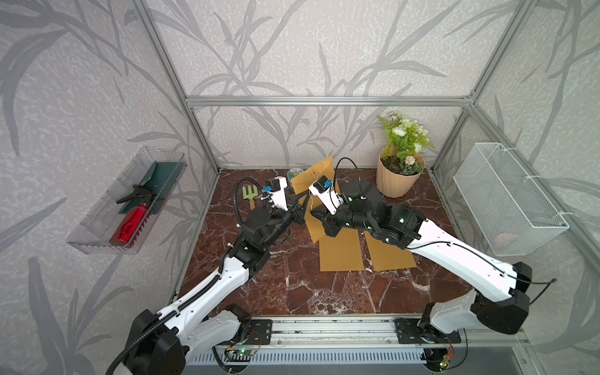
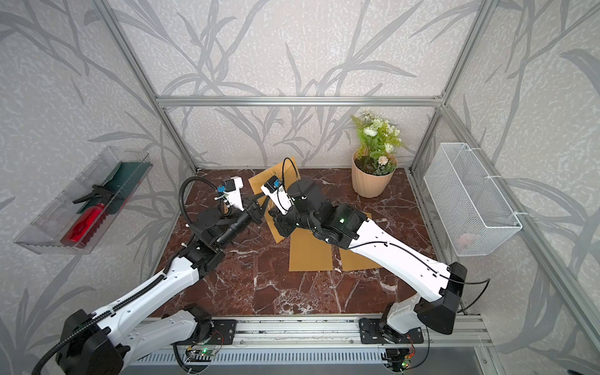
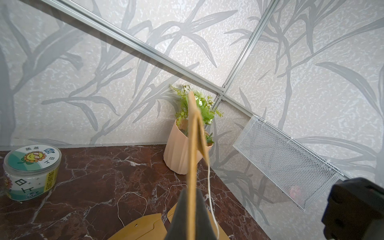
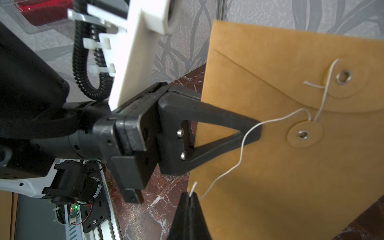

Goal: Open the file bag

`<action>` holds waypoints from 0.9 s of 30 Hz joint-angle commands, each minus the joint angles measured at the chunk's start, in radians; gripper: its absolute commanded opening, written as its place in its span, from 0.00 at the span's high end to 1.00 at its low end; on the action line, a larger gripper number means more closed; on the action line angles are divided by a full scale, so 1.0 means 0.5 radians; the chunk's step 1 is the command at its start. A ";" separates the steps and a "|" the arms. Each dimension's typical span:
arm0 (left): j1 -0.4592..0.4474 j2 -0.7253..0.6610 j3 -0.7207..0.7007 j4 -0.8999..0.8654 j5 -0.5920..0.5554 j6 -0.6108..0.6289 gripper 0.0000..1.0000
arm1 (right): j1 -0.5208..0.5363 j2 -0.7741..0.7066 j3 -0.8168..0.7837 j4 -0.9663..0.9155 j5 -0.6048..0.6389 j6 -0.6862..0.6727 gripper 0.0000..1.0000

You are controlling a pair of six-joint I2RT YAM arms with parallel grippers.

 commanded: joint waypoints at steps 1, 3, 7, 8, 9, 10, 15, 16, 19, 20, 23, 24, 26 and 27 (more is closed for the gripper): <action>0.008 -0.048 0.053 0.115 -0.057 -0.001 1.00 | 0.009 -0.085 -0.041 0.098 0.037 0.048 1.00; 0.009 -0.049 0.049 0.144 -0.070 -0.008 1.00 | 0.004 -0.089 -0.072 0.107 0.040 0.060 1.00; 0.008 -0.045 0.026 0.222 -0.110 -0.021 1.00 | -0.009 -0.090 -0.136 0.136 0.021 0.094 1.00; 0.008 -0.043 0.016 0.246 -0.120 -0.028 1.00 | -0.019 -0.092 -0.157 0.150 0.003 0.111 1.00; 0.008 -0.042 0.004 0.276 -0.129 -0.033 1.00 | -0.026 -0.094 -0.182 0.173 -0.016 0.126 1.00; 0.008 -0.038 0.003 0.293 -0.134 -0.034 1.00 | -0.029 -0.095 -0.197 0.187 -0.031 0.138 1.00; 0.011 -0.011 -0.006 0.403 -0.164 -0.059 1.00 | -0.043 -0.082 -0.256 0.229 -0.073 0.182 1.00; 0.011 -0.006 -0.016 0.435 -0.181 -0.063 1.00 | -0.048 -0.079 -0.266 0.244 -0.095 0.196 1.00; 0.012 0.004 -0.037 0.510 -0.215 -0.076 1.00 | -0.055 -0.079 -0.299 0.283 -0.131 0.227 1.00; 0.013 0.007 -0.037 0.519 -0.217 -0.082 1.00 | -0.058 -0.079 -0.309 0.291 -0.136 0.232 1.00; 0.012 0.019 -0.043 0.564 -0.226 -0.094 1.00 | -0.066 -0.082 -0.324 0.314 -0.159 0.249 1.00; 0.011 0.023 -0.043 0.577 -0.230 -0.100 1.00 | -0.068 -0.082 -0.328 0.320 -0.161 0.252 1.00; 0.011 0.023 -0.046 0.594 -0.245 -0.106 1.00 | -0.068 -0.085 -0.332 0.325 -0.159 0.255 1.00; 0.012 0.023 -0.049 0.603 -0.251 -0.104 1.00 | -0.070 -0.085 -0.334 0.324 -0.159 0.255 1.00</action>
